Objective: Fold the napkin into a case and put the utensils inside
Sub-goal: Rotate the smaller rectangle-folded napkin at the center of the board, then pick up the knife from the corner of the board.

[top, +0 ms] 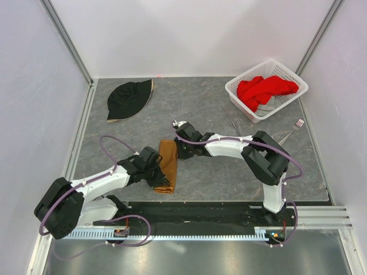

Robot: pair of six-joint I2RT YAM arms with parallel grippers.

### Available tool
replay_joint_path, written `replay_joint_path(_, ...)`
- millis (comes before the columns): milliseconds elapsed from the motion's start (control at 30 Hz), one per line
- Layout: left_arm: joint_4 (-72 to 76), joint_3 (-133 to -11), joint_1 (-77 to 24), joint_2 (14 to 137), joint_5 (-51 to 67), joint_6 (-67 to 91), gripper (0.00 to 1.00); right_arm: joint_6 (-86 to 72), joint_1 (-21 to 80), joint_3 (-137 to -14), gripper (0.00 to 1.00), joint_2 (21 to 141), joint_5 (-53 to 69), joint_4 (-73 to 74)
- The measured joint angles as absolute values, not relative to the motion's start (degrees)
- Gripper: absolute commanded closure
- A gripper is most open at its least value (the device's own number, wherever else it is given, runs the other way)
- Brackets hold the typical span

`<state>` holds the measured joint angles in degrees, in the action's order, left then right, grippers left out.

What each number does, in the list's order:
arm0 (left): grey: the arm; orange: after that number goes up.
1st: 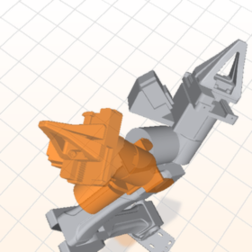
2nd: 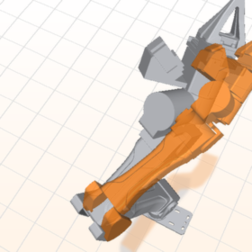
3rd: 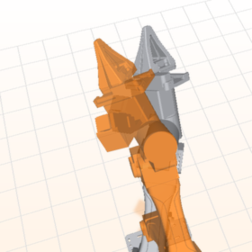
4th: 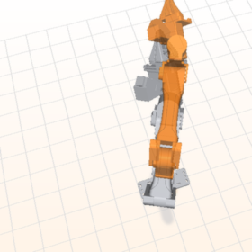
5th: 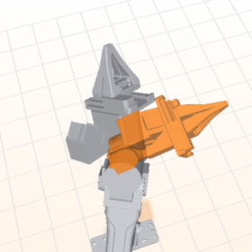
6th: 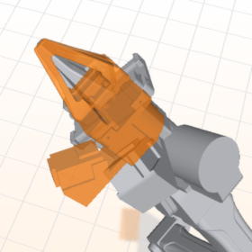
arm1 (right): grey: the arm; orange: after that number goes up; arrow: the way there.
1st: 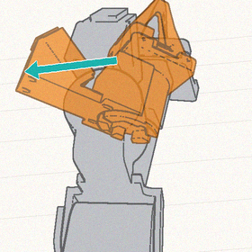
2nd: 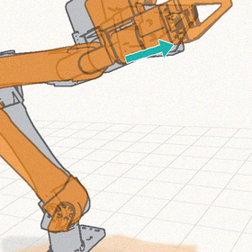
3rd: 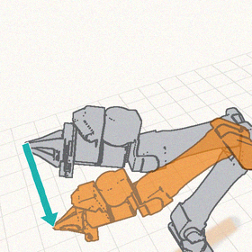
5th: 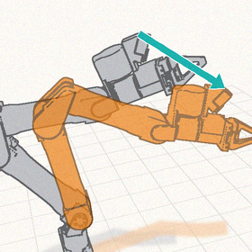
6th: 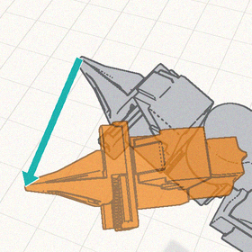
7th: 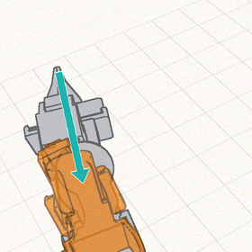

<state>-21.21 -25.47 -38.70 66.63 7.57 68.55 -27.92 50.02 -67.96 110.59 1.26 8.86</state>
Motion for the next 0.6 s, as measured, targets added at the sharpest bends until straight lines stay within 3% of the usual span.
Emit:
replay_joint_path(133, -23.51, -26.68, -38.76, 65.69, 7.40, 68.73, 0.85, -27.03, 49.10, -68.49, 0.55, 110.37, 1.32, 10.50)
replay_joint_path(167, -24.27, -27.49, -38.76, 65.25, 7.42, 68.66, 0.78, -26.63, 48.66, -68.51, 0.44, 109.95, 0.95, 11.14)
replay_joint_path(267, -25.26, -30.61, -38.76, 63.29, 7.42, 67.37, 0.64, -24.88, 45.82, -68.58, 0.31, 108.66, -1.10, 14.31)
replay_joint_path(467, -25.21, -39.81, -38.76, 61.58, 8.21, 60.14, 0.60, -18.28, 33.30, -76.64, 0.15, 109.32, -6.87, 22.92)
replay_joint_path(600, -24.69, -44.69, -38.76, 63.07, 10.98, 54.13, 0.58, -13.06, 24.77, -84.75, 0.11, 112.60, -9.26, 25.10)
